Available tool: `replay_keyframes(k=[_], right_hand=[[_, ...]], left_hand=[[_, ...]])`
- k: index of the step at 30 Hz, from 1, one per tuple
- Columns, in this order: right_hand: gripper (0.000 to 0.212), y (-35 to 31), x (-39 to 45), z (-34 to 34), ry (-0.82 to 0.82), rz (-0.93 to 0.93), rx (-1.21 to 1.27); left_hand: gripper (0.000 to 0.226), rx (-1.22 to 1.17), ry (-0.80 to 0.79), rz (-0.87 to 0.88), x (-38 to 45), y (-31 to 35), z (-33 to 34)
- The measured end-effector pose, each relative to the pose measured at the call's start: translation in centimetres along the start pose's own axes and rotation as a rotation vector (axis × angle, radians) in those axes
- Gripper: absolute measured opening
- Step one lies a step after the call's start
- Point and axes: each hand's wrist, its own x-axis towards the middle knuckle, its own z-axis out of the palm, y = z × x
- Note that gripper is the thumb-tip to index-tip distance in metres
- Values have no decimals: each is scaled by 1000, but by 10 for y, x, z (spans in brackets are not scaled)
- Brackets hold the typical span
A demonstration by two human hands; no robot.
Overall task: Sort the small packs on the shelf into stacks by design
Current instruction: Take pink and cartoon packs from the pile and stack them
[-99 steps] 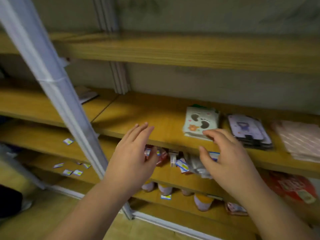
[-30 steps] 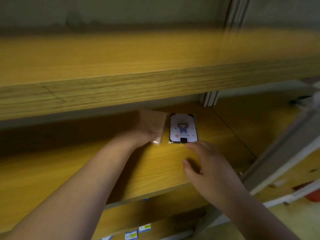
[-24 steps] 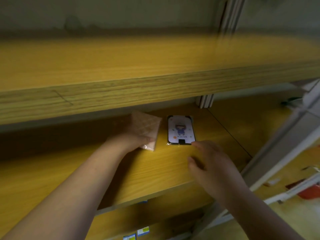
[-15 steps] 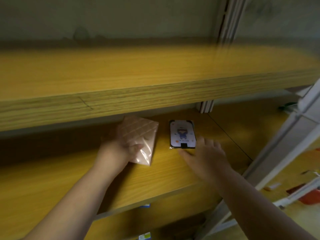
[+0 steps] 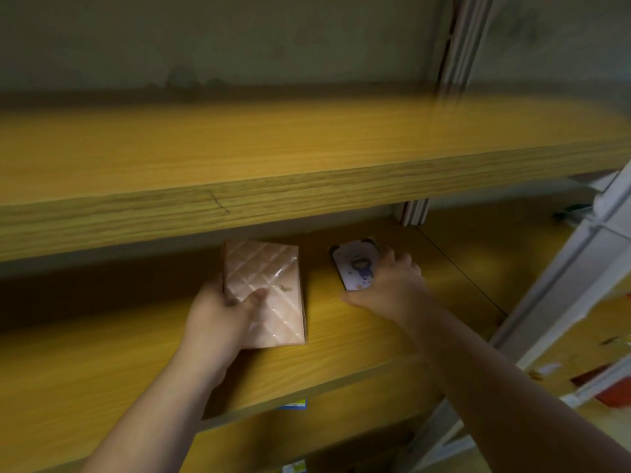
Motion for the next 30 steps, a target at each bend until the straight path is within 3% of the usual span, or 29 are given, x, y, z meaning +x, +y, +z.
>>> replay_keyframes(k=[3, 5, 8, 12, 14, 20, 26, 30], right_hand=[[128, 3, -7, -10, -47, 9, 130], [116, 8, -11, -14, -56, 17, 253], [86, 18, -15, -12, -76, 73, 535], [20, 29, -29, -16, -180, 144, 892], [5, 34, -41, -24, -185, 172, 1061], [21, 63, -62, -41, -142, 293, 1237], [20, 108, -93, -57, -117, 173, 1344], [17, 142, -118, -73, -162, 57, 1280]], left_hand=[[33, -21, 12, 15, -1, 2, 0], [31, -44, 15, 18, -3, 3, 2], [30, -73, -7, 12, -3, 6, 5], [26, -109, -48, 17, -6, 10, 11], [24, -144, -57, -5, -11, 15, 16], [24, -219, -53, -57, -34, 27, 35], [36, -256, -100, -86, -70, 41, 64], [40, -241, -122, -91, -105, 50, 88]])
